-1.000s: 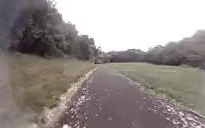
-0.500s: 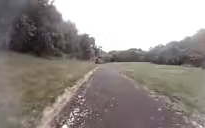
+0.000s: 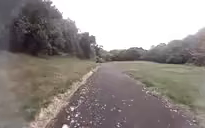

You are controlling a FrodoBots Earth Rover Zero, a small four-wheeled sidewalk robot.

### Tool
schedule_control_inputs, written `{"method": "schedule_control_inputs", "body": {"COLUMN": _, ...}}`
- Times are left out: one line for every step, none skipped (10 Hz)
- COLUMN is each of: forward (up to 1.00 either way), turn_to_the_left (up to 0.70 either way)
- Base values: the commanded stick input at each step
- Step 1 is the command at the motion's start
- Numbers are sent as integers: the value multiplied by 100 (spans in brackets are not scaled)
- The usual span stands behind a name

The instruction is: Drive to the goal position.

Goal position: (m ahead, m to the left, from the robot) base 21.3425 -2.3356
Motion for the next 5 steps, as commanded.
{"method": "schedule_control_inputs", "body": {"forward": 100, "turn_to_the_left": 0}}
{"method": "schedule_control_inputs", "body": {"forward": 100, "turn_to_the_left": 0}}
{"method": "schedule_control_inputs", "body": {"forward": 100, "turn_to_the_left": 0}}
{"method": "schedule_control_inputs", "body": {"forward": 100, "turn_to_the_left": 0}}
{"method": "schedule_control_inputs", "body": {"forward": 100, "turn_to_the_left": 0}}
